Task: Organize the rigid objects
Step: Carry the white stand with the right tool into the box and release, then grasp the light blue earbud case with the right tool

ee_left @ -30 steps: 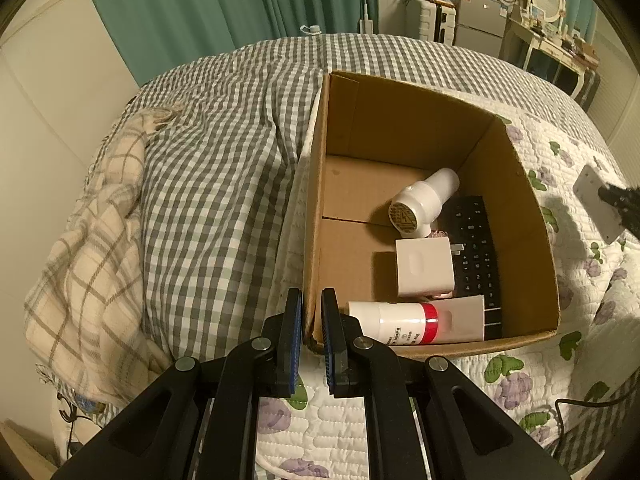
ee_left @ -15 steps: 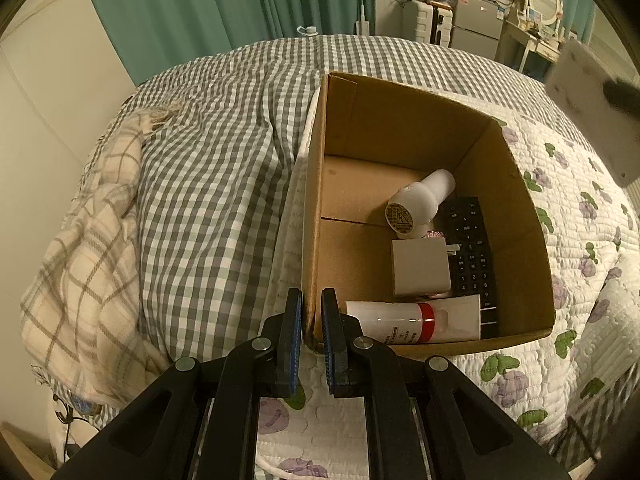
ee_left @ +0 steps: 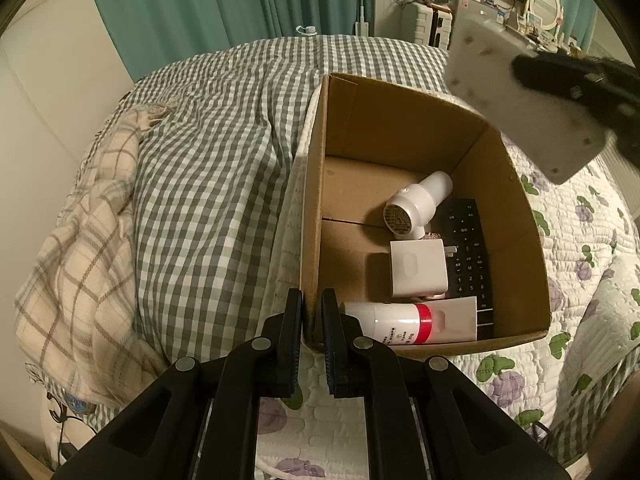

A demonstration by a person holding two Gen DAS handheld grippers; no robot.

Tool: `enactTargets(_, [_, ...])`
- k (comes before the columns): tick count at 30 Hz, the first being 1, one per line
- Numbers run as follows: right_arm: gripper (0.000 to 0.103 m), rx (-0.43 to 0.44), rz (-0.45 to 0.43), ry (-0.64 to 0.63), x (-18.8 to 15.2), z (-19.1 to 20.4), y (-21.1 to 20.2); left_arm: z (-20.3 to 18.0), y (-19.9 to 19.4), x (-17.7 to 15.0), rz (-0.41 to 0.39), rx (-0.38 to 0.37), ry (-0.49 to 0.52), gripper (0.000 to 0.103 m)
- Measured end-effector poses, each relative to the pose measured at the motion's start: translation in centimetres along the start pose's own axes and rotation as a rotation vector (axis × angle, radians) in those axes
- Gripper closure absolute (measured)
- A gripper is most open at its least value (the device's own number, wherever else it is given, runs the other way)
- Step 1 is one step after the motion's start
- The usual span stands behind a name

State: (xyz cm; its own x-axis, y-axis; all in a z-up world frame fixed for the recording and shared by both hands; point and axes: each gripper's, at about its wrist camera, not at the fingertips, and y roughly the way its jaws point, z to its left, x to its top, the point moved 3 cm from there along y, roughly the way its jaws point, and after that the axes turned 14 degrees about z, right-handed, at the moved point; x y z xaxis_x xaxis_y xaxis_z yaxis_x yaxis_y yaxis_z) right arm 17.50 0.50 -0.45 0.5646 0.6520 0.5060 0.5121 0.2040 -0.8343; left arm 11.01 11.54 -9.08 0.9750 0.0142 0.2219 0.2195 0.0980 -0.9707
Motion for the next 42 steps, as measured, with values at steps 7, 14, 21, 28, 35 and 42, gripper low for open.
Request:
enactTargets(7, [0.09, -0.01, 0.056, -0.066, -0.4, 1.9, 3.8, 0.1, 0.0, 0.0, 0.0, -0.001, -0.001, 0.094])
enactTargets(14, [0.09, -0.025, 0.088, -0.123, -1.1, 3.7, 6.3, 0.1, -0.1, 0.0, 0.001, -0.001, -0.007, 0.094])
enactTargets(21, [0.09, 0.051, 0.17, -0.05, -2.4, 3.5, 8.2, 0.2, -0.2, 0.0, 0.002, 0.001, -0.015, 0.094])
enactTargets(28, [0.04, 0.108, 0.073, 0.04, -2.1, 1.6, 4.1, 0.5, -0.2, -0.1, 0.007, -0.011, -0.023, 0.094])
enactTargets(35, [0.031, 0.102, 0.024, 0.121, -3.2, -1.7, 0.9, 0.7, -0.1, 0.0, 0.01, -0.023, -0.034, 0.094])
enactTargets(42, [0.021, 0.02, -0.048, 0.196, -5.3, -7.0, -2.5, 0.7, 0.0, 0.1, 0.009, -0.011, -0.027, 0.094])
